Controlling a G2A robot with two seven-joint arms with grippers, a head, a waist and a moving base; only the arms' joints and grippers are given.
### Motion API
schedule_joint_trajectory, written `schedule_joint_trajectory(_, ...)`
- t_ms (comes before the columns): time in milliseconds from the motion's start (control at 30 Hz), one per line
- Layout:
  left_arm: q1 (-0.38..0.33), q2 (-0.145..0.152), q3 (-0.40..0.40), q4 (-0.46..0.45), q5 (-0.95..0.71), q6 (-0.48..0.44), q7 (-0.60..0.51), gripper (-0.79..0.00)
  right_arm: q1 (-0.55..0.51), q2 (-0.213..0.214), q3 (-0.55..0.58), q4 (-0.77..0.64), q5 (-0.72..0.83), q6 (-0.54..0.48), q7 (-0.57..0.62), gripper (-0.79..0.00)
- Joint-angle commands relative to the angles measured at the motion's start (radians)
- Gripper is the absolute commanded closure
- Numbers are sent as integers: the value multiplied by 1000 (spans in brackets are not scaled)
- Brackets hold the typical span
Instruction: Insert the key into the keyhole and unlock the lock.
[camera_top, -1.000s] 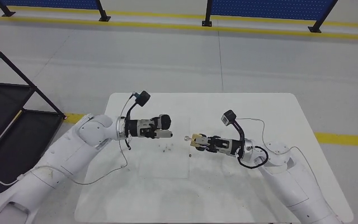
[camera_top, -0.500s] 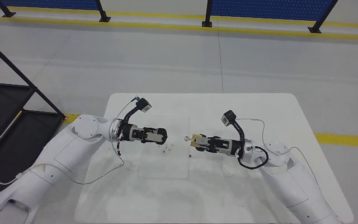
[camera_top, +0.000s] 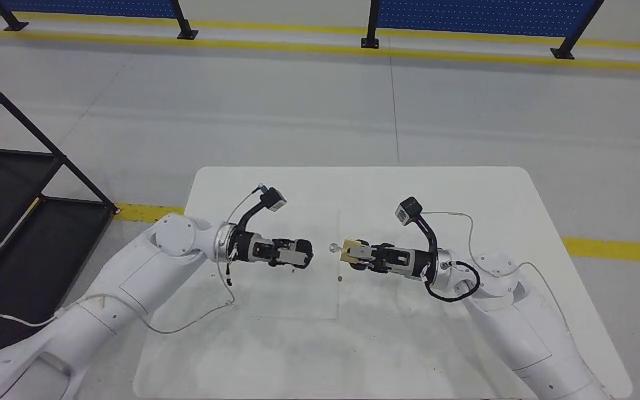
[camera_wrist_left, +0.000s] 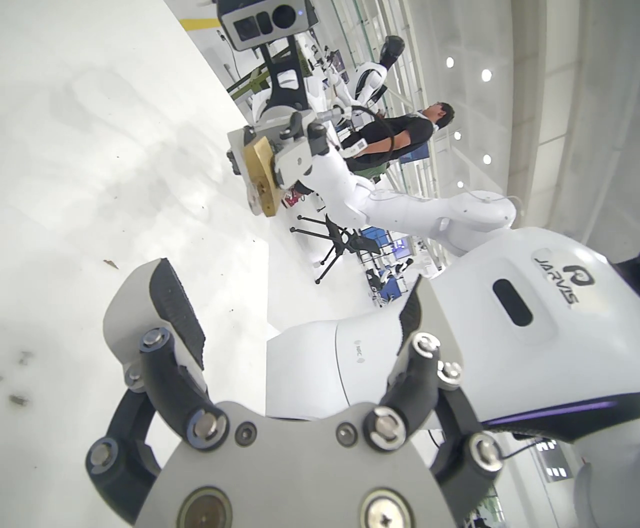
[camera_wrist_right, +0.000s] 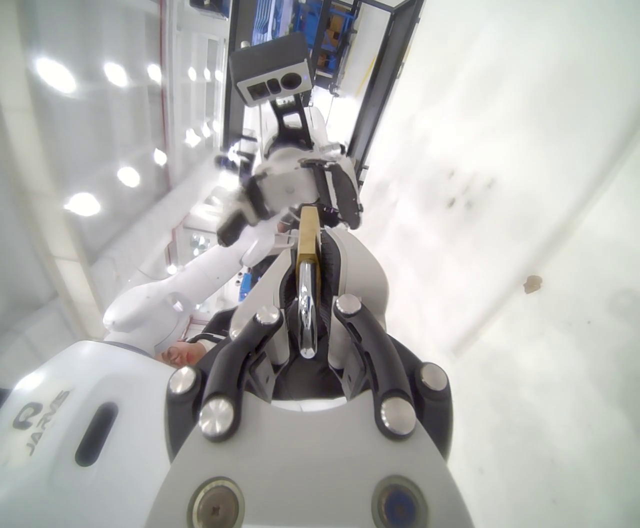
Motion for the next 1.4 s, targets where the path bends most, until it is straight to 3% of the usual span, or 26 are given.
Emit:
schedule_joint_trajectory(0,-18,-14,12,17,11,-2,4,-271,0,0,0,0,0,0,0,0)
schedule_joint_trajectory(367,-81,-65,43,71,18,13,-44,-292,0,0,0,0,0,0,0,0)
schedule_joint_trajectory(933,-120,-117,49,122,40,51,-60,-274,0,0,0,0,0,0,0,0)
schedule_joint_trajectory(1367,-129,-149,45,149,41,64,-73,-139,0,0,0,0,0,0,0,0)
